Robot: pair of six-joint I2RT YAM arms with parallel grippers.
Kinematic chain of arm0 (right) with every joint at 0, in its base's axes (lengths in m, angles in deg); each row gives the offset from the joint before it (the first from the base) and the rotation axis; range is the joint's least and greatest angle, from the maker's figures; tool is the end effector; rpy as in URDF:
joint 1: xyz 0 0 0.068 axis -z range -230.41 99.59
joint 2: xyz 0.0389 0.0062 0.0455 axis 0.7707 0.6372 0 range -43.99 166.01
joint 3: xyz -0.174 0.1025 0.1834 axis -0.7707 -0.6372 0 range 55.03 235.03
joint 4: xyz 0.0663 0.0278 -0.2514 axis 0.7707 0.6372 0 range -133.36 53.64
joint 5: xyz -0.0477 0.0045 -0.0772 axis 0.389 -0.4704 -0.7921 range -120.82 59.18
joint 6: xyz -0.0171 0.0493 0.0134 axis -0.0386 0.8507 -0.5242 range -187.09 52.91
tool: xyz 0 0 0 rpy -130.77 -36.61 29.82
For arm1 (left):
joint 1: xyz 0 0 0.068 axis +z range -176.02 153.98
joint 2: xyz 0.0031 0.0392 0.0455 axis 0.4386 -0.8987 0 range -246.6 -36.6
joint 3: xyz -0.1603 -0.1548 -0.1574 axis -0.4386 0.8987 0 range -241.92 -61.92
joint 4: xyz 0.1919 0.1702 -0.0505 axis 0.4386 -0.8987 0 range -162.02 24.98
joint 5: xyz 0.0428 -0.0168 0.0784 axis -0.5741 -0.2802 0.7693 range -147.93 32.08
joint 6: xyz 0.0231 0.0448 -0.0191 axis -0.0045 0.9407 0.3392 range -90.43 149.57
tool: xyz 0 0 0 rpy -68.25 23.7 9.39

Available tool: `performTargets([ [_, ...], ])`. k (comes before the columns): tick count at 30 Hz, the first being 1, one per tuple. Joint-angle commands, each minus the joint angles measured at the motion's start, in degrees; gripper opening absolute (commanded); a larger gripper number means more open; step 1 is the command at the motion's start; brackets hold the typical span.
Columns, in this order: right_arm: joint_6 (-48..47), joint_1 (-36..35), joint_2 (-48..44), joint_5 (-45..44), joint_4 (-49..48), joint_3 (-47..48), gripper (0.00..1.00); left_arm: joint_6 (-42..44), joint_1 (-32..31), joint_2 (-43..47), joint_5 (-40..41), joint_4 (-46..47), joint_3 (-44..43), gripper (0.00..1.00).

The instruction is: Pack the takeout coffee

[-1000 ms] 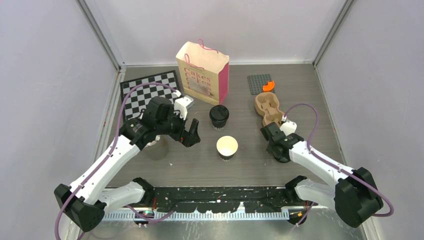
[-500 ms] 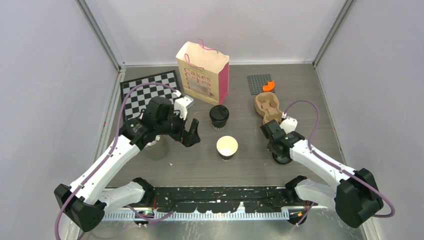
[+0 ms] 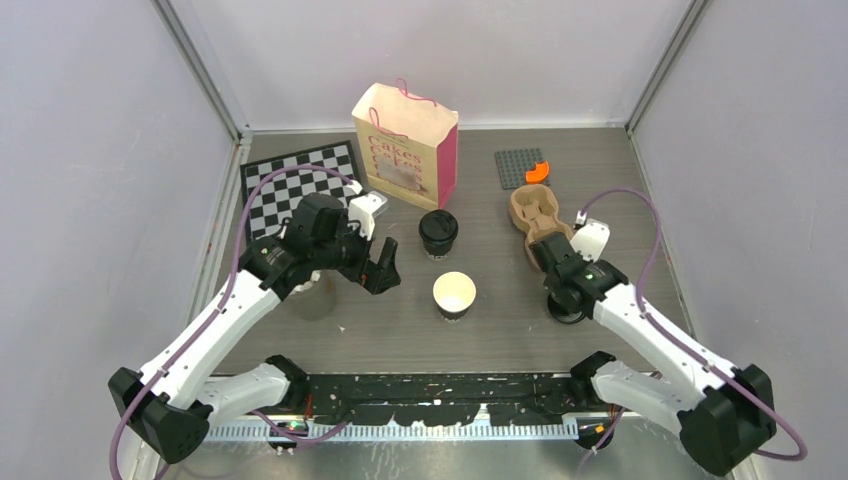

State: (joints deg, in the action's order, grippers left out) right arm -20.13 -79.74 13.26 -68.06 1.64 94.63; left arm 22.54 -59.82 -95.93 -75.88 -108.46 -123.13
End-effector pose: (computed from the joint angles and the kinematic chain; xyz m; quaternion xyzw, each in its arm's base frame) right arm 0.1639 0.0675 0.2276 0.2158 0.8983 -0.1057 0.3679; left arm 0.1674 -0.1253 0.3370 0.2709 0.8615 -0.2748 0.3302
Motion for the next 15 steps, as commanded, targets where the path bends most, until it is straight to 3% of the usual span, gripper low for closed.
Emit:
performTargets([
  [1, -1.6, -0.3, -5.5, -4.5, 3.2, 3.1, 0.0, 0.6, -0.2, 0.4, 1.0, 1.0, -0.3, 1.0],
  [9, -3.6, -0.2, -9.6, -0.8, 3.7, 6.4, 0.0, 0.7, -0.2, 1.2, 1.4, 1.2, -0.1, 1.0],
  [15, -6.4, -0.4, -11.1, 8.7, 4.0, 12.4, 0.0, 0.0, -0.2, 2.7, -4.8, 6.1, 1.4, 0.95],
])
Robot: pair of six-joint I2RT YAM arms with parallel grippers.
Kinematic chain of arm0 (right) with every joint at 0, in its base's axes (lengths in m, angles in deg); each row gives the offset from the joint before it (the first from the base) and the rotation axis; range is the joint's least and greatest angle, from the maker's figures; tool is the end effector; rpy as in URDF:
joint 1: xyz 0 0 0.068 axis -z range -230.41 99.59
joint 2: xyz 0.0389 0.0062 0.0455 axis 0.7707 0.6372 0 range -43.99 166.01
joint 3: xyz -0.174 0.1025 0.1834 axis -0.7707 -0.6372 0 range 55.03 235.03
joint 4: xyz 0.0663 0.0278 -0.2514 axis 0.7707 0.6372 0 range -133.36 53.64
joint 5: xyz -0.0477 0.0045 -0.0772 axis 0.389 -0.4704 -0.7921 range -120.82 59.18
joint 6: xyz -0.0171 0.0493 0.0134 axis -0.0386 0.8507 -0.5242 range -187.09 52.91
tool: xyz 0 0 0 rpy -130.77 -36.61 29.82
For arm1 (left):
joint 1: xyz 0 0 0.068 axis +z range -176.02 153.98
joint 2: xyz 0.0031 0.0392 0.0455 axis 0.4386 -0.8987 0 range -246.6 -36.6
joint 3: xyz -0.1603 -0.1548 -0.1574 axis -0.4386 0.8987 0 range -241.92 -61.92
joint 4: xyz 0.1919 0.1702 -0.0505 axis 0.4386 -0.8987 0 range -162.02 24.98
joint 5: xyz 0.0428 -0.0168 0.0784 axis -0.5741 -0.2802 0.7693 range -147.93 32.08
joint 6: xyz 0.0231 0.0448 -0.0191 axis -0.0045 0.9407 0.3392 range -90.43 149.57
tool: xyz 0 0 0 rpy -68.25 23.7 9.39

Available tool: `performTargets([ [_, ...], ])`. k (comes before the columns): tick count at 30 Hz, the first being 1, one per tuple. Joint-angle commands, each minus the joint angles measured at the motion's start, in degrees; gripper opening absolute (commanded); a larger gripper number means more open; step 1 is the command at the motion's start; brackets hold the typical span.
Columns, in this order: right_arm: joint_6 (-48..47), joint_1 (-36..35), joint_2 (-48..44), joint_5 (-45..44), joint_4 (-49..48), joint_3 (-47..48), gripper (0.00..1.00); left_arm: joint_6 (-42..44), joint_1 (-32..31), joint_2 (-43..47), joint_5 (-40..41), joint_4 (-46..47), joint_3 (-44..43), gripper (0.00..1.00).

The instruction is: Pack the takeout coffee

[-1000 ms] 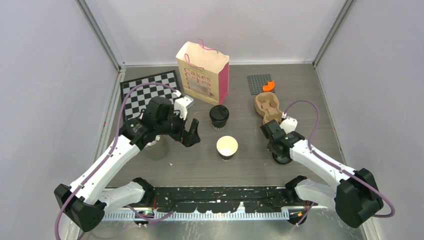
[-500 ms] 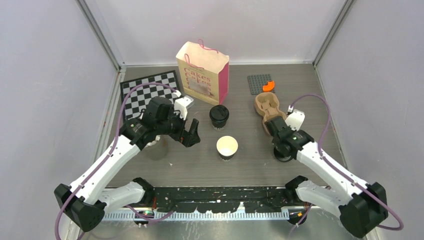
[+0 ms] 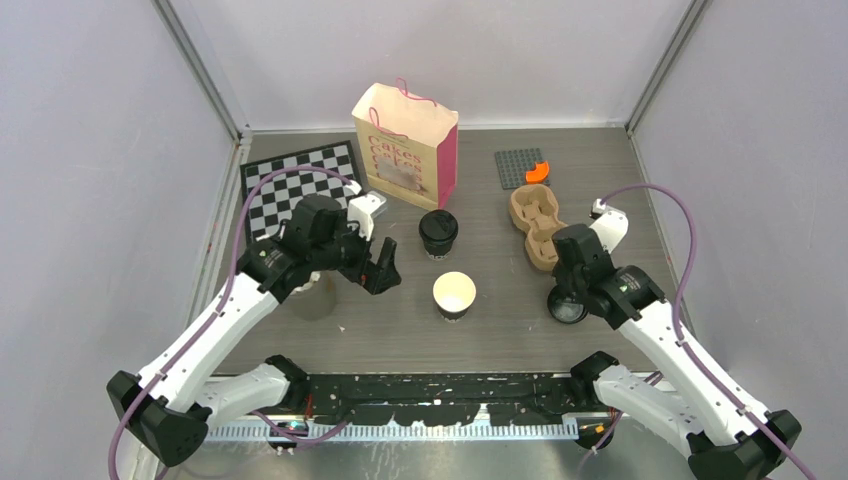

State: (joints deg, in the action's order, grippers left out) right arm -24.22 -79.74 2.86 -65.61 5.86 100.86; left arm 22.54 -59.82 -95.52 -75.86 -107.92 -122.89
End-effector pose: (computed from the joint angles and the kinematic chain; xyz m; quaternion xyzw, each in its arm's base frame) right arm 0.1421 0.0566 0.2825 0.2068 0.8791 -0.0360 0.4279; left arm 0.1666 -0.1248 0.3378 0.2711 0.8588 -0.2762 0.3356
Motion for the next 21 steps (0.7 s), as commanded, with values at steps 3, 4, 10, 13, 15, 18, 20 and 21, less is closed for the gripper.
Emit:
performTargets([
  [3, -2.3, -1.0, -0.9, 12.6, -1.2, 9.0, 0.0, 0.0, -0.2, 3.1, -9.1, 10.0, 2.6, 0.91],
  [4, -2.2, -1.3, -0.9, 14.8, -1.9, 9.9, 0.0, -0.2, -0.2, 3.4, -10.3, 11.3, 2.8, 0.9],
  [10, 0.3, -5.0, 0.2, 26.3, -10.5, 14.0, 0.0, -6.2, -0.2, 5.1, -17.7, 24.4, 4.7, 0.88],
  [13, 1.8, -7.8, 1.1, 31.0, -14.1, 16.2, 0.0, -7.0, -0.2, 5.4, -18.7, 29.3, 5.9, 0.88],
  [15, 3.0, -9.2, 0.9, 33.2, -16.8, 16.1, 0.0, -6.1, -0.2, 5.9, -18.3, 32.1, 7.2, 0.91],
  [18, 5.5, -10.7, 0.5, 36.3, -20.1, 15.6, 0.0, -6.8, -0.2, 7.6, -18.5, 43.1, 12.4, 0.99],
  [20, 7.9, -11.0, 0.0, 37.9, -23.4, 14.1, 0.0, -8.4, -0.3, 8.5, -18.1, 51.5, 16.2, 1.0],
  [21, 8.9, -11.0, -0.2, 38.5, -24.8, 13.4, 0.0, -8.5, -0.3, 8.8, -17.6, 53.7, 17.9, 1.0],
])
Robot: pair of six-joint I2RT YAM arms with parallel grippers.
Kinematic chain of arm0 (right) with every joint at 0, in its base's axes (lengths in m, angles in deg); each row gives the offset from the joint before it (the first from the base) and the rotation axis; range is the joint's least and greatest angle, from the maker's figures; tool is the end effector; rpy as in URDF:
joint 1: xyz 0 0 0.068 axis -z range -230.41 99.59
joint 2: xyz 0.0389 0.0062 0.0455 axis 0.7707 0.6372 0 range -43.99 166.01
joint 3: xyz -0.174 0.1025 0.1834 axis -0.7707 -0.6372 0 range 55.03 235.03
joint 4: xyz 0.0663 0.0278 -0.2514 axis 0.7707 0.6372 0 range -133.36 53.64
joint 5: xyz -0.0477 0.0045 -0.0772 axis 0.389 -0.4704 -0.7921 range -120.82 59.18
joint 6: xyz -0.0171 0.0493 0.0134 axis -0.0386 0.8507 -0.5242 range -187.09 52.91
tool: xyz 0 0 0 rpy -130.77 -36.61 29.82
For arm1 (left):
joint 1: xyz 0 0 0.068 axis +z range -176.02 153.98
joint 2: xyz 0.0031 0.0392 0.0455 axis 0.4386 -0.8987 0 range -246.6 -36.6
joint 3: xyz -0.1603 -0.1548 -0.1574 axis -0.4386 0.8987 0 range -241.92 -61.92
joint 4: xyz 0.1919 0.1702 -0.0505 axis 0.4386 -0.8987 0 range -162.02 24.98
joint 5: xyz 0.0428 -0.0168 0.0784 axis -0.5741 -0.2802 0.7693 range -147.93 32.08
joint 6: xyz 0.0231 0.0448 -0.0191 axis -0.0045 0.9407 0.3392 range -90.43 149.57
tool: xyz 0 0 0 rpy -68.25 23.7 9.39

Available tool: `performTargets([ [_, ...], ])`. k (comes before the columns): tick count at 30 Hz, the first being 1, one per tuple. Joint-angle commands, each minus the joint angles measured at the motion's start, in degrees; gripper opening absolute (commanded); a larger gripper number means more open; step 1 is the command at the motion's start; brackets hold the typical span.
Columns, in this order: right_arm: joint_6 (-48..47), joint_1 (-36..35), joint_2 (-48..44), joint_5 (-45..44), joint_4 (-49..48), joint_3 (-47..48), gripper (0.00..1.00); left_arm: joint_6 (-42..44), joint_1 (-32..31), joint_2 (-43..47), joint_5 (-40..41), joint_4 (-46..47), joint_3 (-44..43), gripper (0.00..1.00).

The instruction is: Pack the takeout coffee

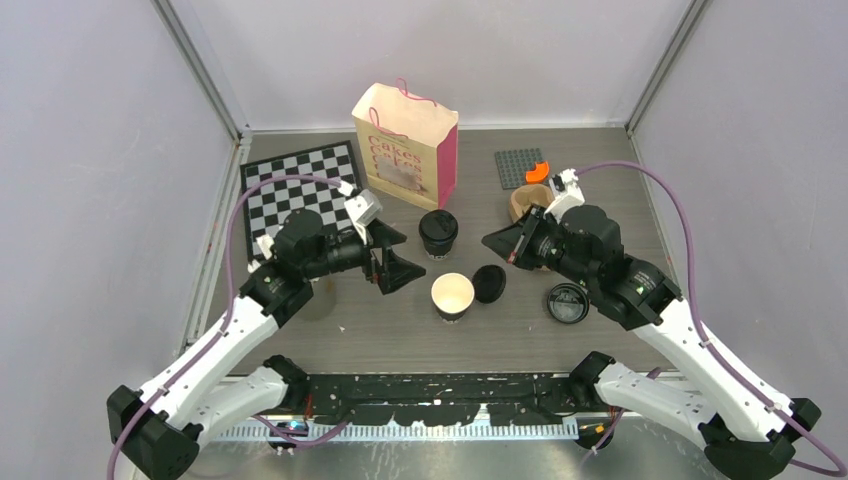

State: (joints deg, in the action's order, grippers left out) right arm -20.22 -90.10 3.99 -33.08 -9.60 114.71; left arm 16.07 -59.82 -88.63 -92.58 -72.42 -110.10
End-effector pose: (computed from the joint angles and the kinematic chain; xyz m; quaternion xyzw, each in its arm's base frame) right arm 0.1337 0.1092 0.3770 0.0630 0.8268 0.3710 0.4180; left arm 0.1610 -0.1321 0.3449 0.3161 0.6930 -0.4539 0.4624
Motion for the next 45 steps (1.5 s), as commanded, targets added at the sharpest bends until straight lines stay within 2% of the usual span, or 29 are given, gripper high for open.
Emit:
performTargets([
  [1, 4.9, -0.7, -1.2, 5.9, -9.8, -0.8, 0.0, -1.9, -0.3, 2.0, 0.2, 20.0, 6.1, 1.0],
  [4, -2.4, -0.7, 0.0, -0.4, -5.1, -0.6, 0.0, -0.1, -0.3, 2.4, 4.8, 18.6, 6.8, 1.0],
  [5, -6.0, -0.7, 0.5, -2.8, -3.0, -1.1, 0.04, 0.2, -0.3, 2.6, 6.0, 17.7, 6.8, 1.0],
  [7, -7.2, -0.7, 1.1, -10.5, 1.8, -3.2, 0.27, 0.0, -0.3, 2.8, 9.9, 13.9, 6.1, 1.0],
  [8, -6.4, -0.7, 1.5, -13.4, 3.9, -4.1, 0.34, -0.2, -0.3, 3.0, 11.5, 11.2, 5.2, 1.0],
  [10, -5.1, -0.7, 2.9, -17.7, 7.7, -6.2, 0.39, 0.6, -0.3, 3.1, 13.3, 4.2, 2.9, 0.99],
  [14, -8.1, -0.6, 6.8, -20.6, 5.2, -9.9, 0.47, 4.1, -0.3, 3.7, 13.2, -7.0, -1.7, 0.98],
  [17, -12.3, -0.6, 11.9, -22.4, 2.3, -10.3, 0.71, 7.4, -0.3, 5.0, 13.1, -12.6, -3.2, 0.98],
  [19, -14.2, -0.6, 15.7, -23.5, 0.8, -10.0, 0.79, 9.0, -0.3, 6.4, 12.9, -15.0, -3.0, 0.98],
  [25, -16.3, 0.7, 25.3, -22.2, -2.4, -10.3, 0.81, 13.0, -0.2, 13.2, 12.7, -18.7, -0.4, 0.98],
  [30, -17.2, 2.7, 30.8, -20.4, -4.1, -10.6, 0.83, 15.2, -0.3, 18.7, 13.7, -18.2, 2.5, 1.0],
  [36, -18.2, 4.8, 34.3, -17.7, -5.8, -11.8, 0.84, 15.7, -0.2, 22.6, 14.1, -17.2, 4.8, 1.0],
  [43, -15.5, 7.1, 35.3, -16.2, -4.9, -12.6, 0.85, 15.6, -0.3, 22.0, 13.9, -16.9, 4.4, 1.0],
  [45, -15.0, 7.3, 35.0, -16.3, -4.9, -13.1, 0.88, 15.5, -0.2, 21.7, 13.8, -17.0, 4.5, 1.0],
])
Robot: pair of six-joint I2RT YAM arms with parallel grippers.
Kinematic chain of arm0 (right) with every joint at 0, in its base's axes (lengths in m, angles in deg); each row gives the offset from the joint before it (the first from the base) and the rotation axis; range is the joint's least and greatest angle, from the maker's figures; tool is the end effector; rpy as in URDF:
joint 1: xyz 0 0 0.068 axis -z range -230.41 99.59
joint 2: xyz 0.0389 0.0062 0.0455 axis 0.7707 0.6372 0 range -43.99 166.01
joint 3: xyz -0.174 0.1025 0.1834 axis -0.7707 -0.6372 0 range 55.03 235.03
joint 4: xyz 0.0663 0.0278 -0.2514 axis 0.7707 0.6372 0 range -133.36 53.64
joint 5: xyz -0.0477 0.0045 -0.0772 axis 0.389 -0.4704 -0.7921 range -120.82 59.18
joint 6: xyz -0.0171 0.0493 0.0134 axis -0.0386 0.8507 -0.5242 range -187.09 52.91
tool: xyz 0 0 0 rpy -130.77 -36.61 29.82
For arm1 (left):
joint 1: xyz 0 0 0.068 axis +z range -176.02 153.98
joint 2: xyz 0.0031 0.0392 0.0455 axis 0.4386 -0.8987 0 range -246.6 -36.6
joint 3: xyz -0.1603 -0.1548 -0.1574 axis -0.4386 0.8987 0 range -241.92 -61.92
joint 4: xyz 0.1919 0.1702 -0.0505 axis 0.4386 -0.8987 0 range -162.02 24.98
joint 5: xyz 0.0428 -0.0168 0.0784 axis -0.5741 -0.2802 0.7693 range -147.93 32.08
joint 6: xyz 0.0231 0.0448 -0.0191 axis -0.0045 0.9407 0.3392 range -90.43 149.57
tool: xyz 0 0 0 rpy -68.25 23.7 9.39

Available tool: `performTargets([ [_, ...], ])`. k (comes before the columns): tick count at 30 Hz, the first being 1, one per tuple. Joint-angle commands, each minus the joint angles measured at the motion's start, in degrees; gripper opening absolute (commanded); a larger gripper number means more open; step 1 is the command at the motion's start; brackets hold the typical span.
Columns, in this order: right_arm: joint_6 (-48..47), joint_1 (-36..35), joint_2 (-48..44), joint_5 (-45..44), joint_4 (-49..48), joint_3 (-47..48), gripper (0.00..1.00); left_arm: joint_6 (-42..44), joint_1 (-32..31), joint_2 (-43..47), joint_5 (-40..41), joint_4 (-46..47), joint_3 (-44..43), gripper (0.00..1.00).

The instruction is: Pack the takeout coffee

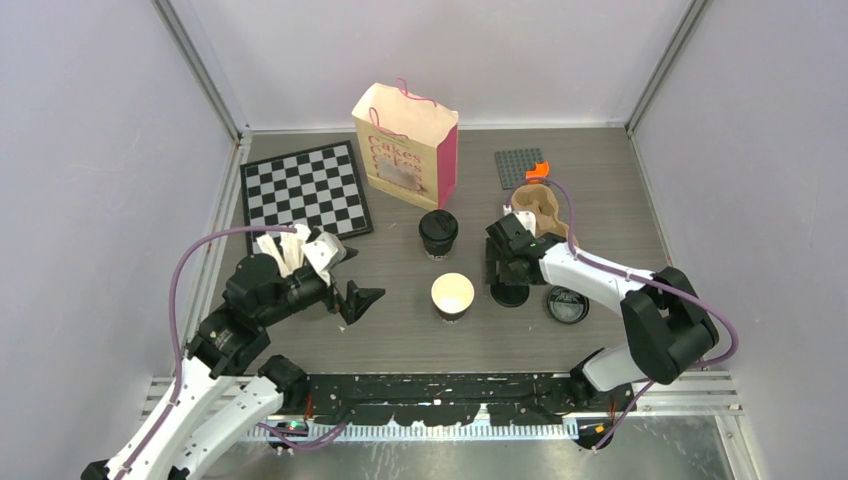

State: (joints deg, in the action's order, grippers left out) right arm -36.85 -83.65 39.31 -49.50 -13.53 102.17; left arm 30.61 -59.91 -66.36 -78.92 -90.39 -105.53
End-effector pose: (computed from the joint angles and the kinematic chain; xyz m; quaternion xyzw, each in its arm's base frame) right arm 0.2290 0.1365 0.1812 0.0085 0.9657 -0.0271 0.2581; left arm 0.0919 -0.0771 0.3400 0.3385 0.6918 -0.3113 0.5567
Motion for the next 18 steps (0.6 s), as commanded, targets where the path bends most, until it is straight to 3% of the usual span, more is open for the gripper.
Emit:
performTargets([
  [1, 1.7, 1.0, -0.5, 0.3, -1.0, -0.8, 0.88, 1.0, -0.2, -0.7, 0.2, 1.0, -0.1, 1.0],
  [13, 2.7, 1.8, 0.9, 2.8, -2.3, -2.2, 0.89, 1.2, -0.1, -1.0, 0.3, 0.9, -0.1, 1.0],
  [18, 2.3, 1.8, 0.6, 3.0, -2.2, -2.1, 0.82, 1.4, -0.1, -1.1, 0.3, 1.0, -0.1, 1.0],
])
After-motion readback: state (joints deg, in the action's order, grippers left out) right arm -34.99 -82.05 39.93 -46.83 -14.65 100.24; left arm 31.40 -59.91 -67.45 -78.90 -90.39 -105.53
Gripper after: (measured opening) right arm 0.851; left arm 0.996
